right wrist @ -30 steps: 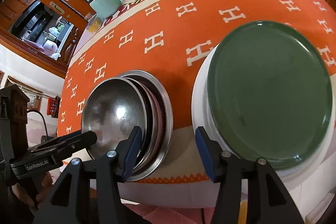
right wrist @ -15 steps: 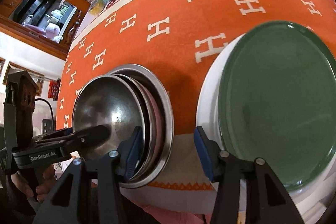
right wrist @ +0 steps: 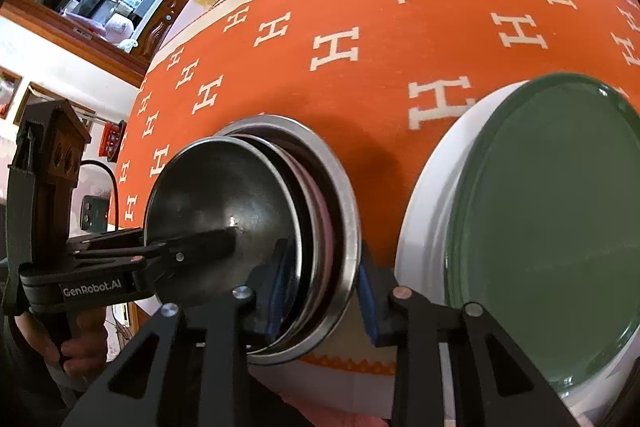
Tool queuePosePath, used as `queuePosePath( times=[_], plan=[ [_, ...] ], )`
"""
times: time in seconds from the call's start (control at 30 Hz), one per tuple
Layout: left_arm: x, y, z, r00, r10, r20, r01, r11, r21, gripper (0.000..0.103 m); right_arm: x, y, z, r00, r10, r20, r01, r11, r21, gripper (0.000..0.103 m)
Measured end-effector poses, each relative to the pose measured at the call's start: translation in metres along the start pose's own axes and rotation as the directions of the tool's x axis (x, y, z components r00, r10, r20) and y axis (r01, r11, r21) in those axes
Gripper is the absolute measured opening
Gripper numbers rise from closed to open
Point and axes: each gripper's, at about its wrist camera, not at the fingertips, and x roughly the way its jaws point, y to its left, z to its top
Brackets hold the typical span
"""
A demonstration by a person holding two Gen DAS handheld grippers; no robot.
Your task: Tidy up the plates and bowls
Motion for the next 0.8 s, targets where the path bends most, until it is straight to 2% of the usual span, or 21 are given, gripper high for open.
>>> queuePosePath(
  times=[0.47, 0.8],
  plan=[
    [-0.002, 0.001, -0.011, 1.000, 0.000, -0.018, 0.001, 1.000, 0.025, 0.044, -0.003, 0.006, -0.013, 1.000, -0.016, 0.018, 0.016, 1.000, 0.020, 0.031],
    [-0.012, 0.001, -0.031, 1.000, -0.003, -0.003, 0.003, 0.997, 0.076, 0.040, -0.021, 0.013, -0.041, 0.994, -0.032, 0.103, 0.026, 0.998, 0.051, 0.031]
  ],
)
